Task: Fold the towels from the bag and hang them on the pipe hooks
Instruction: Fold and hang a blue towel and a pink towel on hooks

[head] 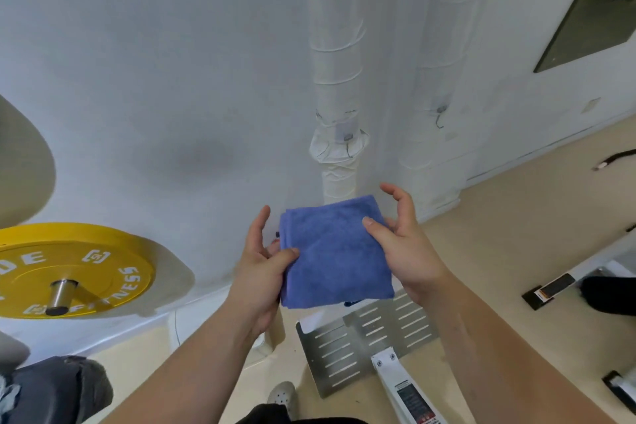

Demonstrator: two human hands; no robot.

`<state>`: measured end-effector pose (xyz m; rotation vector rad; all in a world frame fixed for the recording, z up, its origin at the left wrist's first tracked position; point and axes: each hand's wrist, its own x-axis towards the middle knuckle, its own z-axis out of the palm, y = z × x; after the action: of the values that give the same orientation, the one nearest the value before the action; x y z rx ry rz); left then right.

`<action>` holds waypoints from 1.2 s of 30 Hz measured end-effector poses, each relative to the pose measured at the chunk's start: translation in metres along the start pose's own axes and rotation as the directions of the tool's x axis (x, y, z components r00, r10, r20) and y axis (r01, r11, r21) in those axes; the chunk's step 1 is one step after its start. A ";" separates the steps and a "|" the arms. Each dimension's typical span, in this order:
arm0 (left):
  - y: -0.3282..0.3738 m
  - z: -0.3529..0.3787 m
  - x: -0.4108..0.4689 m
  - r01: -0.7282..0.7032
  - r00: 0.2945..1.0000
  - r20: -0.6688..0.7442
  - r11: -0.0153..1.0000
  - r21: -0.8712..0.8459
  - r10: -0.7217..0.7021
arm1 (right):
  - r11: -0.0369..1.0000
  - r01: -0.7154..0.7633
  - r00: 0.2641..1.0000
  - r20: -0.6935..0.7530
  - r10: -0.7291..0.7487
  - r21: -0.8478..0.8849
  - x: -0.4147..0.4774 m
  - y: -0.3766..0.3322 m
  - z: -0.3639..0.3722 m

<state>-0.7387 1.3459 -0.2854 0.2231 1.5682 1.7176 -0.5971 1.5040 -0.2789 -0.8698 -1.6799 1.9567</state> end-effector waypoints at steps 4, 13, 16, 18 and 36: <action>0.015 -0.002 0.023 -0.108 0.994 -0.003 0.989 0.106 0.109 | 1.000 0.023 0.997 0.075 -0.023 0.000 0.004 -0.004 0.013; 0.069 -0.041 0.084 -0.321 0.925 0.333 0.844 0.429 0.182 | 0.961 0.085 0.991 -0.079 -0.109 -0.264 0.055 -0.035 0.043; 0.087 -0.049 0.107 -0.434 0.874 0.426 0.773 0.463 0.235 | 0.885 0.084 0.992 -0.049 -0.120 -0.457 0.066 -0.047 0.048; 0.098 -0.048 0.119 -0.471 0.856 0.449 0.747 0.470 0.257 | 0.831 0.086 0.988 -0.060 -0.142 -0.550 0.073 -0.056 0.051; 0.166 0.043 0.142 -0.648 0.755 0.487 0.393 0.652 0.439 | 0.491 0.438 0.889 0.279 -0.364 -0.753 0.137 -0.146 -0.044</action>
<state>-0.8788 1.4810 -0.1780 1.5327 2.1252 1.1705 -0.6776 1.6540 -0.1650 -0.5477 -2.5930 0.8502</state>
